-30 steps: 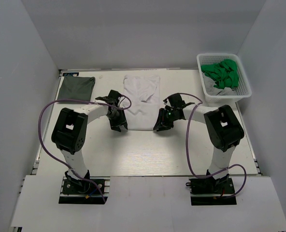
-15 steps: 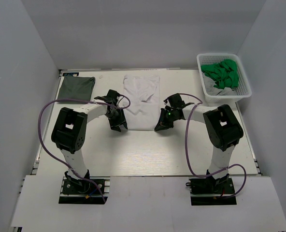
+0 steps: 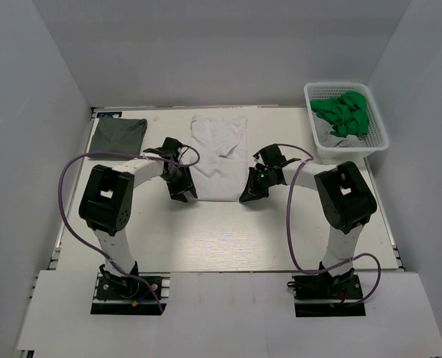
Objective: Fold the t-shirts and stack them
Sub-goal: Grab one side of the 2/3 rectangular tshirt with both arms
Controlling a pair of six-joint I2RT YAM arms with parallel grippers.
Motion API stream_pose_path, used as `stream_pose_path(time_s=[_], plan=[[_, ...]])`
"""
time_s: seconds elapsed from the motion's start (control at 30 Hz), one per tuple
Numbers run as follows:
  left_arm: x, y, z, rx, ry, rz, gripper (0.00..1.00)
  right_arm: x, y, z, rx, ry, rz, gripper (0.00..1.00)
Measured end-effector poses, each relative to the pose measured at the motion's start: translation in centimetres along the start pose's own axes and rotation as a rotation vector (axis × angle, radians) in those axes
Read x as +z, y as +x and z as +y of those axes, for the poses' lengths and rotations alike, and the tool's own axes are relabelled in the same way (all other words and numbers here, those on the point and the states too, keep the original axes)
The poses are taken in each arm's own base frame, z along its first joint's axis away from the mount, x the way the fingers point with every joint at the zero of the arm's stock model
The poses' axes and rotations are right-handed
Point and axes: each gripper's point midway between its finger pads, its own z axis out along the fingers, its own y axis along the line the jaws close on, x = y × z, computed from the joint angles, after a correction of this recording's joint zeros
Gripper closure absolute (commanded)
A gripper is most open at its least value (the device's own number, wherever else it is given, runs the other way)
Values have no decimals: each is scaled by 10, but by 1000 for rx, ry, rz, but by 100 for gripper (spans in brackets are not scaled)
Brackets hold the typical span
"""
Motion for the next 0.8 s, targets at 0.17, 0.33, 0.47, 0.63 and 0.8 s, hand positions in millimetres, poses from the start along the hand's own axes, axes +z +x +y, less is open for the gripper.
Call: stream_pose_path(time_s=[0.17,0.33,0.47,0.63,0.8], plan=[[0,-1,-1,-5,7,4,52,0,0,0,-3,1,0,100],[2,-2,0,-4,4,6,66,0,0,-1,-12,1,2,100],[5,-4,2,-5,1,1,100,-1,1,-1,-14,3,4,100],[4,-4,1,-2,-12,-11,100,-3,3,-2,-27,11,10,100],[-2,13,9,-3,-41,1,100,-15,22,-9,-51,46,49,100]])
